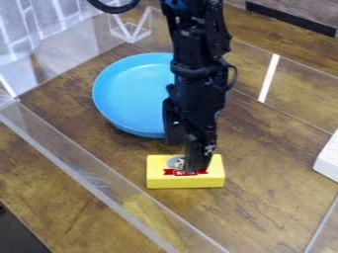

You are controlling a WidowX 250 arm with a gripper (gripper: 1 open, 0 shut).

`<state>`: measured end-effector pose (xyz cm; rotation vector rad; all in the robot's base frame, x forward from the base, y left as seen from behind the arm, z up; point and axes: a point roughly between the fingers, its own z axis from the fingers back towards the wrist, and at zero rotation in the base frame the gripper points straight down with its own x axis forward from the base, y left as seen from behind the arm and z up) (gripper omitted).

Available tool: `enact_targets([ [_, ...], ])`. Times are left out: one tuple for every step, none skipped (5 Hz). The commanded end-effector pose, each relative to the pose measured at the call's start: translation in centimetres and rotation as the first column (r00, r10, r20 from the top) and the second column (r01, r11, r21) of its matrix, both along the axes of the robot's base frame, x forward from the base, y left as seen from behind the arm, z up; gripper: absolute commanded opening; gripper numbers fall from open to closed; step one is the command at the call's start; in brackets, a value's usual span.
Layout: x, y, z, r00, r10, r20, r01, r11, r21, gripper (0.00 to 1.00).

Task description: Put the yellow block in the blue tray

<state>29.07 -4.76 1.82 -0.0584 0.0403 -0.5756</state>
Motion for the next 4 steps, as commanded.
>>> enact_targets([
  [-0.96,-0.36,-2.58,0.996,0.02,-0.089,-0.018,1.0,0.019,1.0],
  [-0.91,-0.52,-2.57,0.995,0.022,-0.102,-0.02,1.0,0.02,1.0],
  [-0.87,-0.66,-2.57,0.993,0.025,-0.113,-0.023,1.0,0.02,1.0],
  [-0.84,-0.77,-2.48,0.992,0.029,-0.124,-0.027,0.999,0.02,1.0],
])
